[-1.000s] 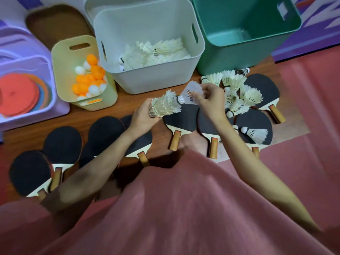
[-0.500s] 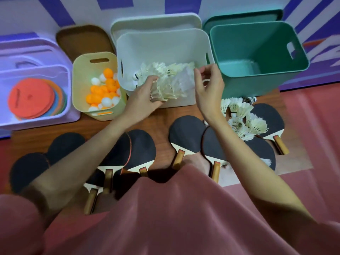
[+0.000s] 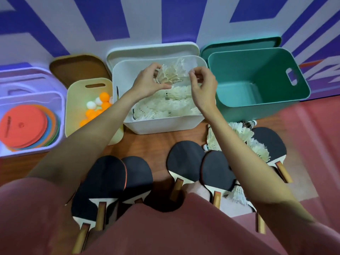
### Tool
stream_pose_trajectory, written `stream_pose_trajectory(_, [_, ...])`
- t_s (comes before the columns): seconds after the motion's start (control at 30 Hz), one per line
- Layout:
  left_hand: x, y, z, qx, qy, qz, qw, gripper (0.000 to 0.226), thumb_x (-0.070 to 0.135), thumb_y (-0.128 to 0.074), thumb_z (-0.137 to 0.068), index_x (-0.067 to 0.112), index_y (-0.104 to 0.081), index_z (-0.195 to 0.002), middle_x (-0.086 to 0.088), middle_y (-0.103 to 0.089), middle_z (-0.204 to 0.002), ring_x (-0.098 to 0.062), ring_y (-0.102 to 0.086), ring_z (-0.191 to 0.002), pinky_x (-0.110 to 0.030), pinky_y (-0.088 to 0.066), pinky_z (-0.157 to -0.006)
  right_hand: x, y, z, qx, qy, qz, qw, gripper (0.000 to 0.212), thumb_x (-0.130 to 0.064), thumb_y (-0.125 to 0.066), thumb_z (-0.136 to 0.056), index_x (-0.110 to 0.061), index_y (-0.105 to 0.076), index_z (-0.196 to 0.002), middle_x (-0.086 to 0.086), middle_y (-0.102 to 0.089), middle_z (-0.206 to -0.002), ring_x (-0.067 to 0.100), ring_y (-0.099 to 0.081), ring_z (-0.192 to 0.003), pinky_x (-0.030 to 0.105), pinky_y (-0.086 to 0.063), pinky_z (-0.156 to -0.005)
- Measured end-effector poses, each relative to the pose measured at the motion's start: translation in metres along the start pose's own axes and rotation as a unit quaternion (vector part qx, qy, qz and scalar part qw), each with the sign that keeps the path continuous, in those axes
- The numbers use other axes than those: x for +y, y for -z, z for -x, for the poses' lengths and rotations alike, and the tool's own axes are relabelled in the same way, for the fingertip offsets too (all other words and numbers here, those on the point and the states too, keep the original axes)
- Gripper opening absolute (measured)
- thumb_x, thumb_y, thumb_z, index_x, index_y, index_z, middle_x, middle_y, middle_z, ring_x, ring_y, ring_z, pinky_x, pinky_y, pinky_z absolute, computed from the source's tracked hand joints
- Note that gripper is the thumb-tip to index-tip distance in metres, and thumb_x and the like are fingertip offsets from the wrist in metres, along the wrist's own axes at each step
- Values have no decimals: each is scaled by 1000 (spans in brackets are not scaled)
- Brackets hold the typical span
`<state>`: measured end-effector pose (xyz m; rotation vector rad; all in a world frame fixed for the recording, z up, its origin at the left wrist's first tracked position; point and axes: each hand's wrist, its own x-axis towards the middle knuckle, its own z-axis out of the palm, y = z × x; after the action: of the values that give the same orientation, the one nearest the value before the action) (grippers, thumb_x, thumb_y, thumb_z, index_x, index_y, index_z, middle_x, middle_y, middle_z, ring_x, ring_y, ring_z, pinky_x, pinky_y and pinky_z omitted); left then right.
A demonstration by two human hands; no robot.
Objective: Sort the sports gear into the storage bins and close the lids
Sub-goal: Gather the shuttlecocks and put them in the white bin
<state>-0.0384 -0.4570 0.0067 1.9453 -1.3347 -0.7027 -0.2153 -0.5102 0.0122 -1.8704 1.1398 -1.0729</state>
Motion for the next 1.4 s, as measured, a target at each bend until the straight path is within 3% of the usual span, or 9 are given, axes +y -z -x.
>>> stream_pose_trajectory(0.13, [-11, -8, -15, -4, 18, -12, 1000, 60, 32, -83, -71, 13, -55, -120, 5, -58, -106, -11, -53, -95, -23, -42, -81, 18, -13, -16, -31, -28, 10, 999, 13, -12, -54, -92, -6, -65, -90, 0, -63, -83, 18, -61, -78, 25, -48, -73])
stream_pose_trajectory(0.33, [-40, -23, -22, -25, 55, -53, 997, 65, 40, -81, -72, 11, -54, -123, -5, -59, -122, -19, -54, -111, -30, -42, -89, 42, -34, -23, -77, -47, 52, 995, 14, -12, -55, -91, -5, -67, -90, 3, -67, -84, 15, -60, -78, 26, -45, -71])
stream_pose_trajectory(0.53, [-59, -38, -12, -82, 54, -85, 992, 64, 41, -80, -73, 10, -56, -124, -4, -60, -123, -20, -54, -116, -27, -41, -86, 65, -34, -18, -128, -95, 186, 969, 17, -16, -57, -88, -5, -69, -82, 9, -68, -77, 30, -64, -77, 30, -46, -67])
stream_pose_trajectory(0.6, [-58, -42, -5, -115, 43, -76, 990, 69, 42, -79, -73, 15, -53, -130, -1, -57, -130, -16, -51, -120, -27, -40, -93, 70, -29, -15, -148, -82, 247, 954, 16, -13, -56, -86, -6, -65, -97, 12, -70, -85, 35, -63, -84, 39, -50, -74])
stream_pose_trajectory(0.67, [-56, -46, -2, -134, 36, -55, 989, 71, 40, -78, -75, 18, -50, -136, 0, -55, -136, -13, -49, -125, -26, -38, -102, 75, -25, -11, -176, -56, 304, 935, 32, -9, -55, -85, -8, -54, -117, 15, -70, -94, 38, -62, -90, 44, -49, -75])
stream_pose_trajectory(0.97, [-49, -61, -2, -167, 36, -133, 976, 61, 31, -65, -90, 11, -43, -143, -7, -44, -147, -22, -40, -136, -33, -31, -111, 75, -21, -21, -309, -59, 322, 893, 30, -6, -51, -88, 2, -53, -116, 23, -65, -104, 39, -59, -101, 44, -50, -84])
stream_pose_trajectory(1.17, [-38, -47, 7, -123, 0, -176, 977, 55, 30, -60, -93, 10, -43, -141, -11, -45, -144, -26, -40, -134, -35, -32, -108, 63, -9, -7, -296, -11, 335, 895, 38, -15, -53, -91, 1, -47, -125, 25, -55, -116, 42, -55, -105, 43, -48, -88])
stream_pose_trajectory(1.3, [-34, -33, 32, -69, -22, -161, 984, 50, 28, -61, -92, 11, -49, -137, -8, -49, -142, -25, -43, -132, -33, -32, -108, 46, 11, 21, -265, 22, 283, 921, 44, -15, -56, -91, -1, -46, -131, 22, -53, -118, 37, -56, -106, 45, -45, -93])
stream_pose_trajectory(1.4, [-27, -27, 64, -6, -62, -120, 991, 40, 22, -62, -91, 11, -55, -129, -8, -57, -131, -23, -50, -124, -32, -36, -103, 30, 29, 54, -223, 35, 222, 949, 40, -10, -55, -91, -1, -48, -129, 19, -54, -118, 29, -56, -108, 36, -44, -93])
